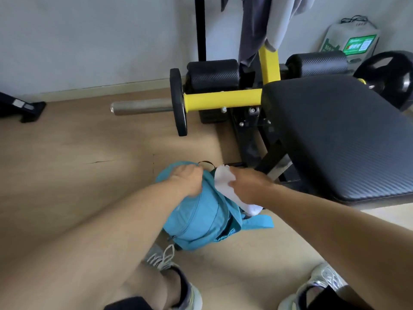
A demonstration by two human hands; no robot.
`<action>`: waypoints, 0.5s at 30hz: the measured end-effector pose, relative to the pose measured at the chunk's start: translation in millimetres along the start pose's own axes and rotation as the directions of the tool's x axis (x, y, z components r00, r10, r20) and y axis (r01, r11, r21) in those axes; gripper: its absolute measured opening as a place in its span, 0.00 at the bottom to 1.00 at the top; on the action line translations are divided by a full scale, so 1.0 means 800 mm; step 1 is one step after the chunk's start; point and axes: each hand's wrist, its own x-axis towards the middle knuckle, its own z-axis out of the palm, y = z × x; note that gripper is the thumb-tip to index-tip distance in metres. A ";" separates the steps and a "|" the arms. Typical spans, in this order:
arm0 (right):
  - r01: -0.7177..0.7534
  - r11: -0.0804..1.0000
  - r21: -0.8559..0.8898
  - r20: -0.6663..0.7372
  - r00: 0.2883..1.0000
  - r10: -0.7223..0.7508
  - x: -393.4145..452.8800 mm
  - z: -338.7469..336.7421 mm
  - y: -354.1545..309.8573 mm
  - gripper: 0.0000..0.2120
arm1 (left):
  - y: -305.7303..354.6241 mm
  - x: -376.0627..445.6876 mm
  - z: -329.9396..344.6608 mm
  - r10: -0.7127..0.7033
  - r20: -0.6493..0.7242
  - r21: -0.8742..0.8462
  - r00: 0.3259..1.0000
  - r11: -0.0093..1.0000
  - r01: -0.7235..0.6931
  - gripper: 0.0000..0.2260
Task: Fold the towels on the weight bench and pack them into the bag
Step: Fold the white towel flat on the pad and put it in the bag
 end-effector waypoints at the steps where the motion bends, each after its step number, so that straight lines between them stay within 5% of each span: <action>1: -0.025 0.999 0.044 -0.003 1.000 0.025 0.009 0.011 0.004 0.18 | 0.008 0.000 0.019 -0.011 0.027 0.005 1.000 1.000 0.011 0.16; 5: -0.069 0.987 0.142 0.001 0.998 0.070 0.029 0.062 0.016 0.26 | 0.059 -0.004 0.116 -0.098 0.117 -0.231 0.988 0.965 0.123 0.29; 9: -0.097 0.991 0.090 -0.023 0.995 0.100 0.040 0.104 0.026 0.27 | 0.098 -0.010 0.200 -0.190 0.078 -0.118 0.979 0.973 0.199 0.44; 15: -0.065 0.991 0.115 -0.035 0.997 0.069 0.047 0.124 0.031 0.27 | 0.076 0.000 0.263 -0.074 -0.047 0.014 0.996 0.997 0.075 0.38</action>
